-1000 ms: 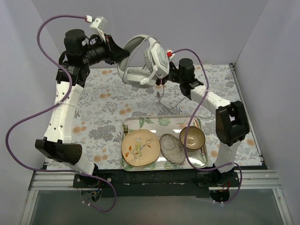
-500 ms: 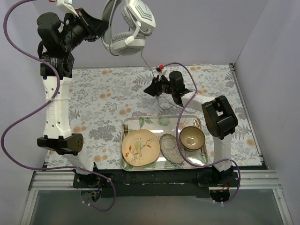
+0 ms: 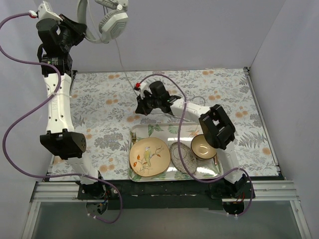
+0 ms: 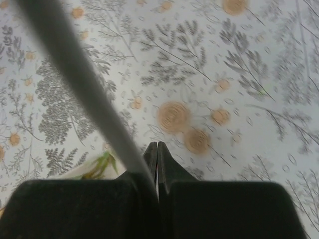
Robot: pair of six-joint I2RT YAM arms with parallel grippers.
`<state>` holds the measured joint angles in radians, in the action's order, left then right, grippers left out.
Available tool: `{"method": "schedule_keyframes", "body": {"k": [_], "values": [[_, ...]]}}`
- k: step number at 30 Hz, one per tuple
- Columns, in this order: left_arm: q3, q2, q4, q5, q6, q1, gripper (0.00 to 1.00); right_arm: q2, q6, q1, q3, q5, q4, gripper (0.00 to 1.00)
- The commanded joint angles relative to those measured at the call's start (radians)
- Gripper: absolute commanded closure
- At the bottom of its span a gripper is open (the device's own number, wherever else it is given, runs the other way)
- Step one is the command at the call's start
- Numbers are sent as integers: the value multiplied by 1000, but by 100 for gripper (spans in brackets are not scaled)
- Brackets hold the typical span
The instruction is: Wrap the headphones
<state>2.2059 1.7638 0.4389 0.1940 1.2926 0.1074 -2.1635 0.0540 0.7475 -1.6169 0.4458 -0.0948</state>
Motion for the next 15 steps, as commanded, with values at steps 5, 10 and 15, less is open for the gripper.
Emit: {"method": "schedule_keyframes", "body": {"k": [5, 10, 15], "values": [[-44, 62, -239, -335, -79, 28, 100, -47, -285, 193, -277, -107, 458, 99], [-187, 63, -406, -493, -286, 26, 100, -26, -347, 257, -350, -154, 604, 99], [-392, 68, -724, -583, -611, -12, 100, 56, -356, 297, -392, -179, 684, 99]]}}
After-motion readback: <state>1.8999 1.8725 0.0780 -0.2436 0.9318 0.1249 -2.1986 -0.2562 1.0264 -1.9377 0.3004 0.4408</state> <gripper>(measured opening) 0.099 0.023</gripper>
